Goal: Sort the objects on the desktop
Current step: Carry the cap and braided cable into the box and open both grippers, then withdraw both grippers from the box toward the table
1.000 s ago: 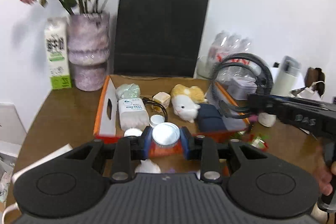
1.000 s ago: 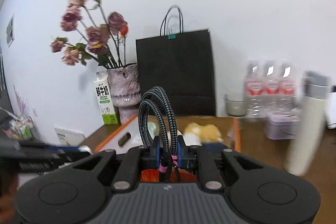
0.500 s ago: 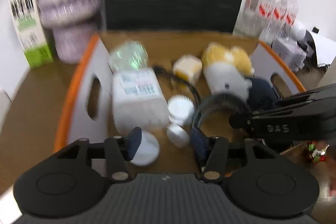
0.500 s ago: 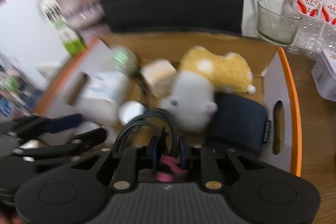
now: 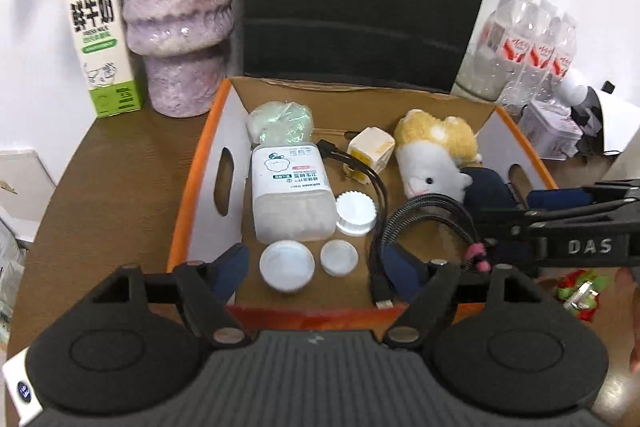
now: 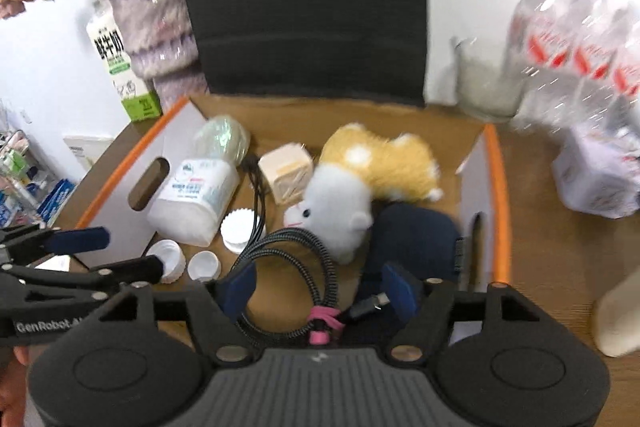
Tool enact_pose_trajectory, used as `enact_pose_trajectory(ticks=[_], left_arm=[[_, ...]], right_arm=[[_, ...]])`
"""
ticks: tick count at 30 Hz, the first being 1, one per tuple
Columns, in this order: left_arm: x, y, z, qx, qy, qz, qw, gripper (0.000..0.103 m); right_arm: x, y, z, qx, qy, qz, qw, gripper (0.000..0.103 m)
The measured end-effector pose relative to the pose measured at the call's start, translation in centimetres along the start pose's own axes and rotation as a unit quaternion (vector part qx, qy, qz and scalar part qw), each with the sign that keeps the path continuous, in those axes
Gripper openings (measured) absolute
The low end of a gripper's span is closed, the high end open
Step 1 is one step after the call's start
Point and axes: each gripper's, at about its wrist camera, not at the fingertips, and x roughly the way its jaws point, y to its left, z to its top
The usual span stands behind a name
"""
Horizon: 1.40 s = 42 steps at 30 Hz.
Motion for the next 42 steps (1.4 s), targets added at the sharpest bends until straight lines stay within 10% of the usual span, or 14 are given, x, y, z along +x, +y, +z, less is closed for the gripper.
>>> enact_pose_trajectory(ticks=[6,19,30,42], left_arm=[[-5.1,-0.9,-2.2,-0.016,-0.022,0.008,0.9996,0.102],[-11.8,-3.2,-16.8,-0.035,-0.069,0.032,0.9965,0.103],[-14.7,-3.4,-29.1,-0.004,-0.089,0.049,0.9948,0.103],[-15.3,-4.5,-31.9,0.036,-0.11,0.064,0.9912,0.103]], right_arm=[[-5.6,0.4,-2.6,0.008,-0.044,-0.048,0.998,0.088],[-12.7,3.3,-17.5,0.012,-0.15,-0.074,0.986,0.09],[-15.2,5.2,-30.1,0.015,-0.138,-0.062,0.988,0.09],[-16.6,7.8,-34.5,-0.042,-0.191,-0.043,0.98,0.098]])
